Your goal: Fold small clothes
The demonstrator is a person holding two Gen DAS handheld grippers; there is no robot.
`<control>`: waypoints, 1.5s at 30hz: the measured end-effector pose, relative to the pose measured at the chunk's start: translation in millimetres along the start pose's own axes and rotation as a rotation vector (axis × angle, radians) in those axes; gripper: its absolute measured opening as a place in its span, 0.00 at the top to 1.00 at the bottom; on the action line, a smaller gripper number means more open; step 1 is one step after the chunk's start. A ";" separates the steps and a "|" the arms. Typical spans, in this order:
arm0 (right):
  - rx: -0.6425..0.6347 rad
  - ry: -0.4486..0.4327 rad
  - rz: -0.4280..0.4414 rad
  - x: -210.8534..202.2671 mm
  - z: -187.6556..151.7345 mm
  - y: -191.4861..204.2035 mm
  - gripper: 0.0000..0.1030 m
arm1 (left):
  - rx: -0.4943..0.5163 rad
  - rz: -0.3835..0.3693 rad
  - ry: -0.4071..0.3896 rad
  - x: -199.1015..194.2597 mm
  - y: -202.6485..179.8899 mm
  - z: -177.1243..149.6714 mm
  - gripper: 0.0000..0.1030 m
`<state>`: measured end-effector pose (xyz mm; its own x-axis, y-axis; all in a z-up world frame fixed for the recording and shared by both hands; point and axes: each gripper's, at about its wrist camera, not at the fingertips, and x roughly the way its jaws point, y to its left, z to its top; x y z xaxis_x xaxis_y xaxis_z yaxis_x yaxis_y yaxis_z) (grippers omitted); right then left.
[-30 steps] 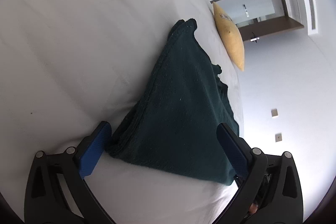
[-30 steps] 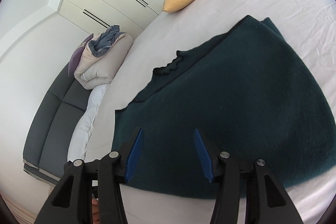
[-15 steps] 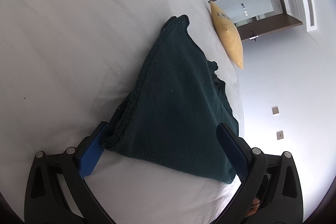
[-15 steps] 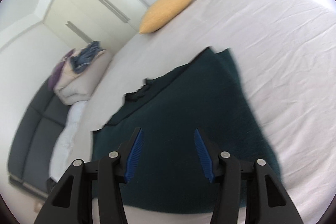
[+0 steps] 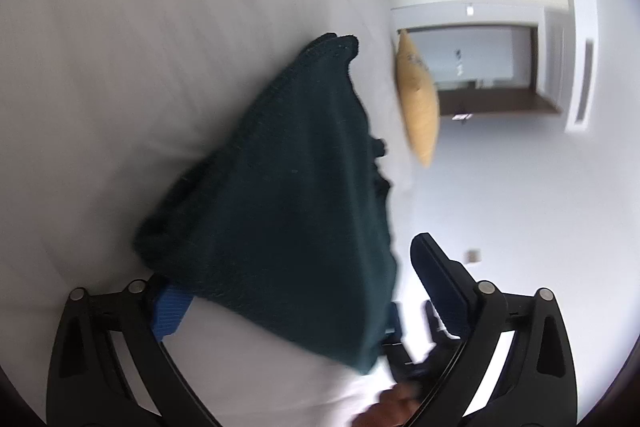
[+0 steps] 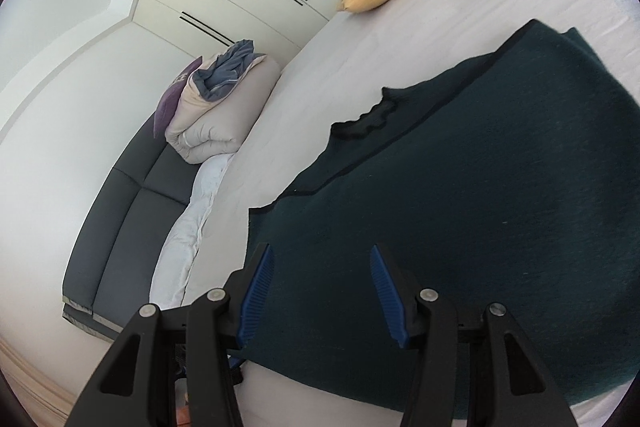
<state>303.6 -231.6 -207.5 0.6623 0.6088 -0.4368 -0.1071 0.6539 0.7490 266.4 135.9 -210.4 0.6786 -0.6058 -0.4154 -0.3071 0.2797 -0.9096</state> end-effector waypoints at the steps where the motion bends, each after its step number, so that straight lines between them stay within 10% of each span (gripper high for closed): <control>1: -0.002 0.002 0.000 0.0 -0.5 1.0 0.47 | -0.035 -0.036 -0.006 -0.2 3.0 0.3 0.10; 12: -0.060 0.140 -0.029 51.2 18.5 24.1 0.47 | -0.012 -0.049 -0.035 11.5 8.0 28.4 0.28; 18: -0.076 0.222 -0.082 77.4 18.9 17.0 0.47 | 0.112 0.074 0.069 32.1 12.0 42.0 0.86; 30: -0.055 0.265 -0.035 86.8 16.2 -12.1 0.51 | 0.509 0.189 0.123 44.8 -73.2 31.0 0.90; 38: 0.136 0.221 0.137 57.5 45.9 -33.9 0.38 | 0.897 0.256 0.123 83.8 -169.8 -52.8 0.90; 45: 0.317 0.171 0.378 26.5 69.7 -71.5 0.21 | 1.148 0.354 0.200 163.2 -181.5 -142.3 0.90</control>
<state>380.5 -293.5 -238.0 0.4874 0.8580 -0.1621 -0.0682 0.2224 0.9726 337.9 -119.7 -113.6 0.5314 -0.4379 -0.7251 0.3829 0.8877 -0.2555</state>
